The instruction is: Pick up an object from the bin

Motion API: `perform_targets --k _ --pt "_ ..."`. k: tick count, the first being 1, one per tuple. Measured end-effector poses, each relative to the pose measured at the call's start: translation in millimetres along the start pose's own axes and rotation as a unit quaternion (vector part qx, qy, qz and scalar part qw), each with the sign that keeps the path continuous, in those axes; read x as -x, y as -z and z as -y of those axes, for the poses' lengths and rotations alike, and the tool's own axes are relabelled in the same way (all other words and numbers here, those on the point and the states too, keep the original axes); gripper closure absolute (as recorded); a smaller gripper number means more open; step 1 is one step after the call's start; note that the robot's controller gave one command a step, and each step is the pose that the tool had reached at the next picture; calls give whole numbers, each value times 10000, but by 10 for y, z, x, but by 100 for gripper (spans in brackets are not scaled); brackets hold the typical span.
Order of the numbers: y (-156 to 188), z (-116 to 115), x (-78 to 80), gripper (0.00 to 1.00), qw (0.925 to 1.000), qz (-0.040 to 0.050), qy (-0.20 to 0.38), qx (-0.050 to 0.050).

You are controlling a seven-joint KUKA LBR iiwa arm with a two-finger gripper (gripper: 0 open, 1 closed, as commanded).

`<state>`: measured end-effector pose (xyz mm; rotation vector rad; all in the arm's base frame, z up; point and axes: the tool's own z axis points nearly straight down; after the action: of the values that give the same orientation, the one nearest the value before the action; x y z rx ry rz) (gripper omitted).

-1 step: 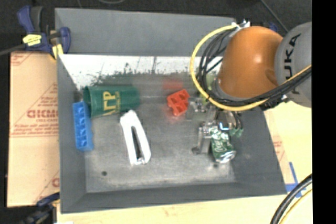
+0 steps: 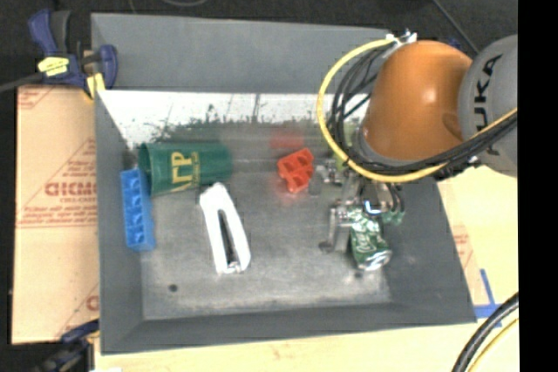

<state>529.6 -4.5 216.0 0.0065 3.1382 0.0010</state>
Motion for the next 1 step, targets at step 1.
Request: perform_targets --k 1 --pt "-208 358 -177 0 10000 8 29 -4"
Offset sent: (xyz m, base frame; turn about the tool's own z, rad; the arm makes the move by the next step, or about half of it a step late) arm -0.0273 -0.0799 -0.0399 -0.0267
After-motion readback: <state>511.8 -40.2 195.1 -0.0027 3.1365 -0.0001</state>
